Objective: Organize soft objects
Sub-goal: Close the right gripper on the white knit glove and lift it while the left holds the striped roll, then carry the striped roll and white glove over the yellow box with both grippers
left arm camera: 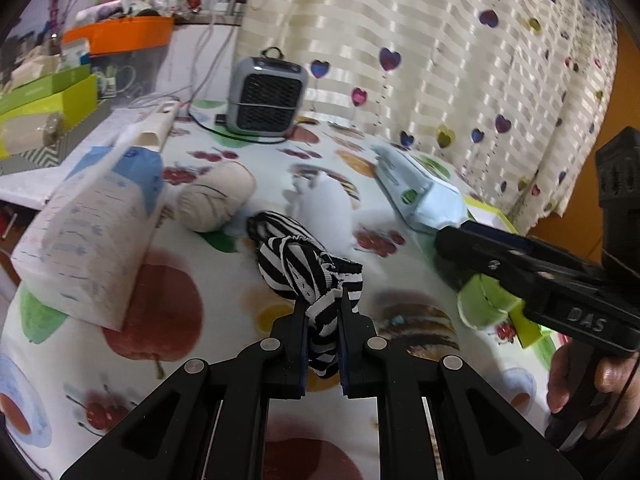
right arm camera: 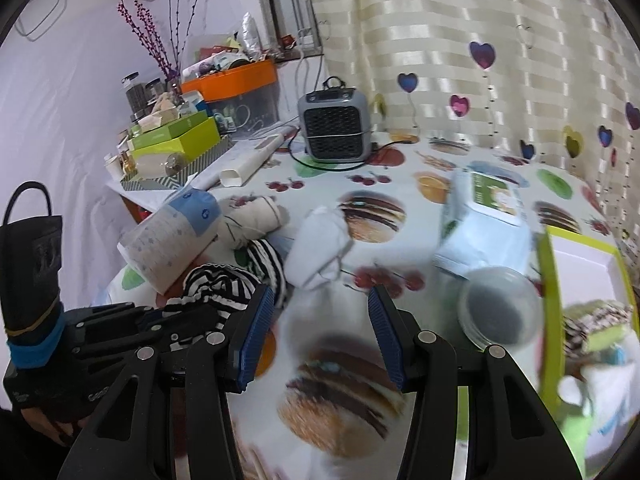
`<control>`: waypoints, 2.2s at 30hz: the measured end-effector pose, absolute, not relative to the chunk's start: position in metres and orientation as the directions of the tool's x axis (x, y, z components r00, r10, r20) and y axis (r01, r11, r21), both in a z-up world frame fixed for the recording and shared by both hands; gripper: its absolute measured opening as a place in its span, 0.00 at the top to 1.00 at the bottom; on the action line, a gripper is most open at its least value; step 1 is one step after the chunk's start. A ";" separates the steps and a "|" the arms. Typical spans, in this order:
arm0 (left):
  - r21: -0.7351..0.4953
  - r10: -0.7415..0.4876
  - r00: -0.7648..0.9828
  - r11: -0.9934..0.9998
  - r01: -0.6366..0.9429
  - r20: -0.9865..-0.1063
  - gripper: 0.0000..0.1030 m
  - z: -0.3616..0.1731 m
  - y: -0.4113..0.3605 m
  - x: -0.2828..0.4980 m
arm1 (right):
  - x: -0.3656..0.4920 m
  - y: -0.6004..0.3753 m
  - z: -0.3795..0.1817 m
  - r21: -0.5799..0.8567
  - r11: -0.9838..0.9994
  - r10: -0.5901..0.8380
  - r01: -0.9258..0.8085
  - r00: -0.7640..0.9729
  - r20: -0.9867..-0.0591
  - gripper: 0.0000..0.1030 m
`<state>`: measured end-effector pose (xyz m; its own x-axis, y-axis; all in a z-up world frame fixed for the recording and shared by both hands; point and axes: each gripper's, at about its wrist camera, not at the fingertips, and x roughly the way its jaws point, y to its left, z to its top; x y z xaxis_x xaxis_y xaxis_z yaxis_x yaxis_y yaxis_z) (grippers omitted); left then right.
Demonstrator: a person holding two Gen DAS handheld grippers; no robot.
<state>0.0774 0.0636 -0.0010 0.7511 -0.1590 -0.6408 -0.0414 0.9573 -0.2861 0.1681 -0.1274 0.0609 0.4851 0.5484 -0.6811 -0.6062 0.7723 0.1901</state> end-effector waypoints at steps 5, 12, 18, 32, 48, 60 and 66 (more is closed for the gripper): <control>-0.293 -0.126 0.771 0.953 -0.081 -0.624 0.90 0.004 0.082 0.079 | 0.190 -0.108 0.050 0.251 0.760 0.574 -0.599 0.439 -0.691 0.51; -0.299 -0.106 0.790 0.949 -0.100 -0.604 0.90 0.010 0.096 0.081 | 0.224 -0.093 0.031 0.326 0.775 0.581 -0.542 0.407 -0.705 0.51; -0.312 -0.115 0.790 0.945 -0.101 -0.603 0.90 0.007 0.102 0.086 | 0.246 -0.084 0.016 0.377 0.783 0.586 -0.494 0.383 -0.714 0.51; -0.317 -0.125 0.781 0.943 -0.098 -0.612 0.90 0.001 0.103 0.090 | 0.255 -0.069 0.001 0.387 0.783 0.583 -0.487 0.356 -0.730 0.54; -0.298 -0.116 0.800 0.951 -0.081 -0.589 0.90 0.021 0.093 0.077 | 0.216 -0.093 0.046 0.355 0.764 0.611 -0.539 0.429 -0.666 0.68; -0.286 -0.148 0.811 0.958 -0.024 -0.566 0.90 0.044 0.066 0.062 | 0.164 -0.129 0.086 0.293 0.768 0.608 -0.570 0.505 -0.613 0.68; -0.275 -0.166 0.813 0.961 0.008 -0.558 0.90 0.054 0.052 0.057 | 0.148 -0.144 0.097 0.284 0.770 0.610 -0.571 0.528 -0.591 0.68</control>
<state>0.0566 0.0519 0.0541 0.8130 -0.1662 -0.5580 0.0076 0.9613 -0.2753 0.1478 -0.1444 0.0973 0.5282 0.6096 -0.5911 -0.5709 0.7703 0.2842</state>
